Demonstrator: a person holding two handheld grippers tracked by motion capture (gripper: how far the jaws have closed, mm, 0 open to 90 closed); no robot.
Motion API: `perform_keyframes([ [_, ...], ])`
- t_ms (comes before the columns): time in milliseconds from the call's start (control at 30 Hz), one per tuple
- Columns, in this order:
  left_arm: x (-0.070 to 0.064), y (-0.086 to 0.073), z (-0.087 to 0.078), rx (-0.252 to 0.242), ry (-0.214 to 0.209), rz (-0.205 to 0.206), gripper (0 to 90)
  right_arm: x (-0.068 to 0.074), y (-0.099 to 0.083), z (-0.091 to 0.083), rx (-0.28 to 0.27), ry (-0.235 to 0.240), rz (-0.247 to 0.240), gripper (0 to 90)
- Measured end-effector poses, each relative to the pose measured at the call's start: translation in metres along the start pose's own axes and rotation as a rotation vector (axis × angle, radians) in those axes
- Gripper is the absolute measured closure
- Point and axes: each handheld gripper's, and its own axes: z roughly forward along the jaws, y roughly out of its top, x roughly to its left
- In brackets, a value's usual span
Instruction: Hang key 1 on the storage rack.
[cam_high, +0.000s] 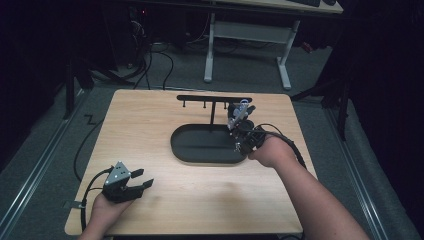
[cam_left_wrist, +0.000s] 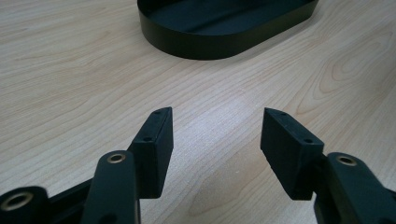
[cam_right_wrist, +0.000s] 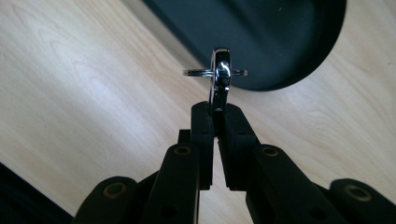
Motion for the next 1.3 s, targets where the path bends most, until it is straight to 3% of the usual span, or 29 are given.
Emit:
perform_keyframes([
  [367,0.000,0.000,-0.003,-0.031,-0.008,0.008,44.1,-0.011,0.025,-0.009,-0.013,-0.010,0.022,85.2],
  [533,-0.001,0.001,-0.005,-0.030,-0.013,0.016,43.9,-0.013,0.033,-0.014,-0.012,-0.004,0.057,85.2],
  [800,-0.003,0.000,-0.005,-0.029,-0.014,0.023,43.9,-0.020,0.044,-0.022,-0.030,0.002,0.047,85.2],
  [833,-0.003,0.000,-0.005,-0.029,-0.012,0.024,43.9,-0.019,0.046,-0.025,-0.030,0.006,0.069,85.2],
  [900,-0.002,0.000,-0.005,-0.028,-0.013,0.025,43.9,-0.022,0.049,-0.028,-0.038,0.000,0.053,85.2],
  [1167,-0.002,0.000,-0.004,-0.026,-0.013,0.025,43.7,-0.031,0.059,-0.039,-0.052,-0.021,0.093,85.2],
  [1200,-0.002,0.000,-0.005,-0.027,-0.013,0.025,43.8,-0.033,0.060,-0.040,-0.062,-0.028,0.071,85.2],
  [1300,-0.002,0.000,-0.005,-0.031,-0.012,0.024,43.8,-0.036,0.065,-0.042,-0.067,-0.029,0.090,85.2],
])
